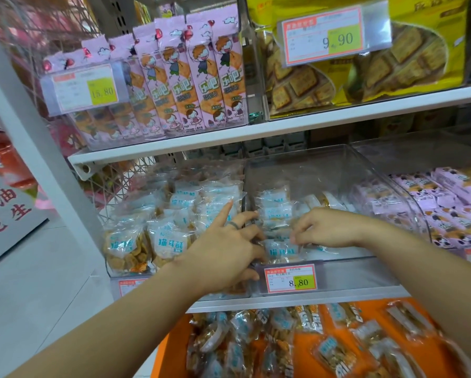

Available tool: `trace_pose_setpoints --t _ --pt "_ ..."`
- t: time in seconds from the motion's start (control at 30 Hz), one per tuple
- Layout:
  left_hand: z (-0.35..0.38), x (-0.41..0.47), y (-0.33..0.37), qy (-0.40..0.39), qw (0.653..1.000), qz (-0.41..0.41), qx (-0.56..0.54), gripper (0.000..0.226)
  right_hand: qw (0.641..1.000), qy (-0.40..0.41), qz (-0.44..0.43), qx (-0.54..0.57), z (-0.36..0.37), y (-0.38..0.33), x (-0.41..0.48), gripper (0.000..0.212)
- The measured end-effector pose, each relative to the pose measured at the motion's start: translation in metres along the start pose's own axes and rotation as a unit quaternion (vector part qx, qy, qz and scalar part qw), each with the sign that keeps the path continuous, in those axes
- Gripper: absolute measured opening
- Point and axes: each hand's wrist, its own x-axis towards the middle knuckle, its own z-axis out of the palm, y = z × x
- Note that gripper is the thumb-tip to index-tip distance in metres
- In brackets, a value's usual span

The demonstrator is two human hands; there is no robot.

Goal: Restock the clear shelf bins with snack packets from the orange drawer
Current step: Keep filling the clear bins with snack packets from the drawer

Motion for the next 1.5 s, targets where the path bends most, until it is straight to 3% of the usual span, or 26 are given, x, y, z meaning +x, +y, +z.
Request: trace_pose_setpoints --t 0.2,0.4,0.57,0.7,0.8,0.97,1.17,1.27,1.33,1.43,1.5 --pt "-0.001 0.0 0.0 -0.01 1.0 -0.004 -0.005 0.042 0.999 -0.015 -0.012 -0.028 0.006 0.001 -0.01 0.04" --pt "-0.008 0.002 -0.002 0.016 0.999 -0.016 -0.037 0.046 0.993 0.1 0.039 -0.043 -0.015 0.038 -0.017 0.033" --pt "-0.003 0.031 0.013 0.121 0.988 0.002 -0.093 0.034 0.986 0.045 0.048 -0.156 -0.004 0.069 -0.002 0.053" --pt "0.008 0.067 0.031 0.098 0.986 -0.03 -0.133 0.037 0.969 0.019 0.03 -0.246 -0.001 0.074 0.032 0.078" --pt "0.016 0.078 0.031 0.089 0.98 -0.059 -0.166 0.037 0.957 -0.011 0.035 -0.287 0.005 0.072 0.054 0.074" --pt "0.024 0.078 0.031 0.1 0.977 -0.07 -0.173 0.035 0.945 0.025 0.025 -0.325 0.007 0.068 0.054 0.035" --pt "0.015 0.074 0.033 0.099 0.962 -0.11 -0.231 0.037 0.973 0.148 0.012 -0.176 -0.019 0.049 0.014 0.037" --pt "0.006 0.066 0.041 0.16 0.917 -0.149 -0.335 0.049 0.977 0.205 -0.029 -0.051 -0.035 0.037 -0.027 0.023" --pt "-0.003 0.058 0.048 0.177 0.848 -0.163 -0.471 0.059 0.977 0.2 -0.053 0.044 -0.042 0.03 -0.058 0.017" --pt "-0.019 0.05 0.066 0.141 0.718 -0.144 -0.666 0.064 0.971 0.214 -0.073 0.071 -0.044 0.025 -0.092 0.01" --pt "-0.029 0.05 0.077 0.142 0.681 -0.133 -0.706 0.06 0.965 0.228 -0.082 0.098 -0.045 0.021 -0.105 0.013"
